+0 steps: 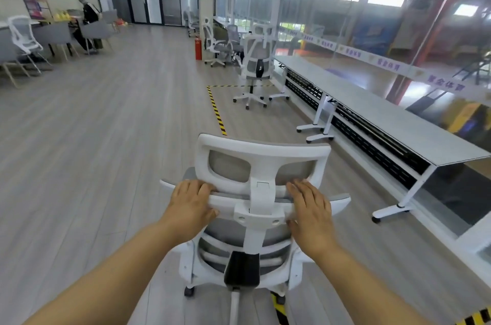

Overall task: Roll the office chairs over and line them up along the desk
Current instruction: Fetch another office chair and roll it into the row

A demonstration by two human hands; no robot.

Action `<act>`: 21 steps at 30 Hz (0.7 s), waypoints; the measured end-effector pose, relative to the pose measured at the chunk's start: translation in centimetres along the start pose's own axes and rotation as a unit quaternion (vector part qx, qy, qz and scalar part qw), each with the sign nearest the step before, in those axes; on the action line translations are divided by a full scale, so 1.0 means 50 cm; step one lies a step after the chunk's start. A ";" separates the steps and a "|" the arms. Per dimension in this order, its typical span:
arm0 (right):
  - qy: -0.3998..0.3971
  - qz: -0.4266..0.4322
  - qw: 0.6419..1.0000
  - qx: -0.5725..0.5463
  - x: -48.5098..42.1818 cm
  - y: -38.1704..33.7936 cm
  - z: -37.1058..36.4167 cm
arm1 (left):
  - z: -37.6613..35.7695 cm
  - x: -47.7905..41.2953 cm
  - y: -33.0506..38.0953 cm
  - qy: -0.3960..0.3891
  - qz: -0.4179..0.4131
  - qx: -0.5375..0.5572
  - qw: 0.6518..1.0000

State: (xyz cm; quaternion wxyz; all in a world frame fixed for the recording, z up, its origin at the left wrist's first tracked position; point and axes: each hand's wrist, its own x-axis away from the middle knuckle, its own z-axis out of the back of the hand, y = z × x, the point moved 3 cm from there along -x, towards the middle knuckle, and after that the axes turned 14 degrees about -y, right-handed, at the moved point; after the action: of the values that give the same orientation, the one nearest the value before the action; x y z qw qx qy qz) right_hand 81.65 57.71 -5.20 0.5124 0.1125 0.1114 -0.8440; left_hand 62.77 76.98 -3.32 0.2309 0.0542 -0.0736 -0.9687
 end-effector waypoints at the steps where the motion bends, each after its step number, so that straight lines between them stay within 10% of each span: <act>1: 0.000 -0.004 1.000 0.005 -0.041 0.013 -0.013 | -0.005 -0.048 -0.018 0.008 -0.008 0.000 1.000; 21: 0.001 -0.069 0.997 0.039 -0.831 0.367 -0.226 | -0.041 -1.002 -0.239 -0.034 -0.080 0.011 0.996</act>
State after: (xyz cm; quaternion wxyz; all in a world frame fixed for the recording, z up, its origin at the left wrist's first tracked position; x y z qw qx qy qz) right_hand 117.51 87.78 -4.66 0.4483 0.1249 0.0864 -0.8809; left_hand 102.25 110.11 -3.77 0.1494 0.0299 -0.0879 -0.9844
